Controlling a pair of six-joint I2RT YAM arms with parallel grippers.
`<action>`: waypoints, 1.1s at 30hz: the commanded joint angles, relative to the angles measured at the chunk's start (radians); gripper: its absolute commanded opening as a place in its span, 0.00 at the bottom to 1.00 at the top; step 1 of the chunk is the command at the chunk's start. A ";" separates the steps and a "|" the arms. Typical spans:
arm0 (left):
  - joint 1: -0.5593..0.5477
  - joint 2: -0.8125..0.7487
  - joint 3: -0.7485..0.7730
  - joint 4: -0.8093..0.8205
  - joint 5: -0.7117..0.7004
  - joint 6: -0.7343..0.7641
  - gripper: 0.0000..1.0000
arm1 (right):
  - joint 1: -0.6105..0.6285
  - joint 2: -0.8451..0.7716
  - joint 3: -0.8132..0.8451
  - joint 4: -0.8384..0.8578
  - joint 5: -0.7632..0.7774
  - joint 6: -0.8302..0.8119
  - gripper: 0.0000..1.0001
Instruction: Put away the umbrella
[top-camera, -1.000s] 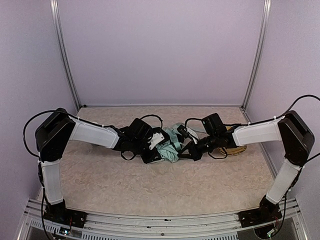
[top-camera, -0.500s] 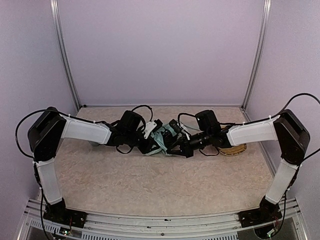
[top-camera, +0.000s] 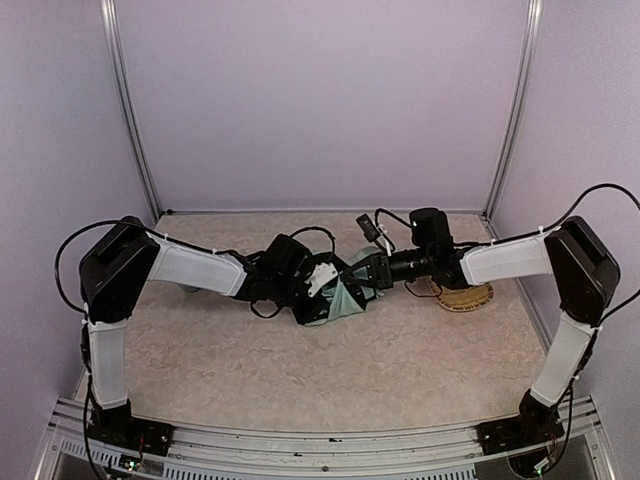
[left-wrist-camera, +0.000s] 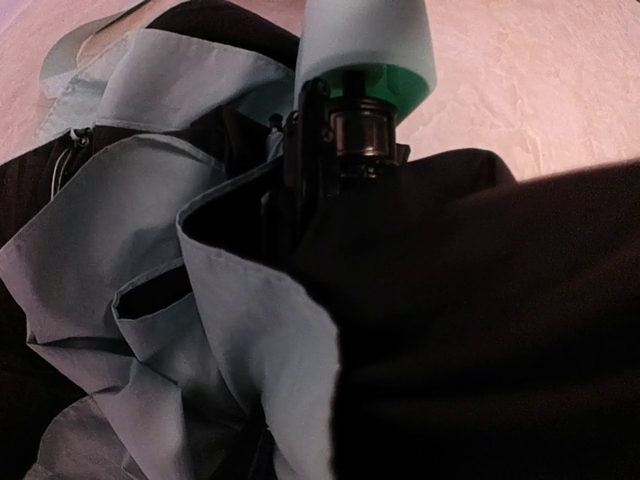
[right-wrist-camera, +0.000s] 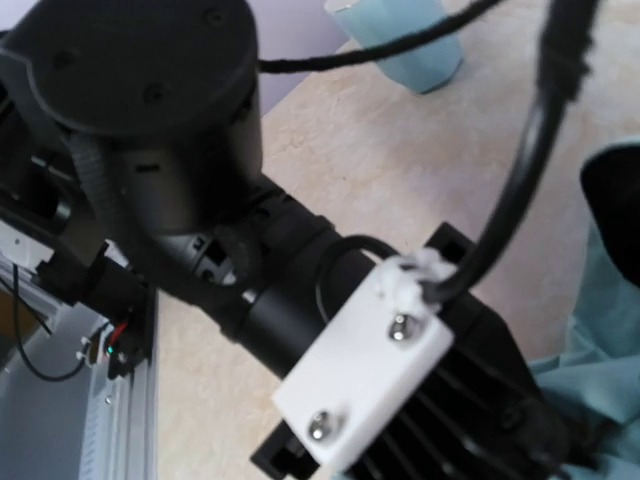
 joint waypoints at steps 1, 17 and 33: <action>-0.026 0.062 -0.010 -0.161 0.112 0.130 0.00 | -0.052 0.046 0.028 0.166 0.085 0.168 0.00; 0.057 0.043 -0.024 -0.131 0.278 0.085 0.00 | -0.103 0.029 -0.026 -0.016 0.244 0.111 0.00; -0.024 0.110 0.046 -0.261 0.258 0.212 0.00 | -0.096 0.177 0.268 -0.012 0.102 0.059 0.00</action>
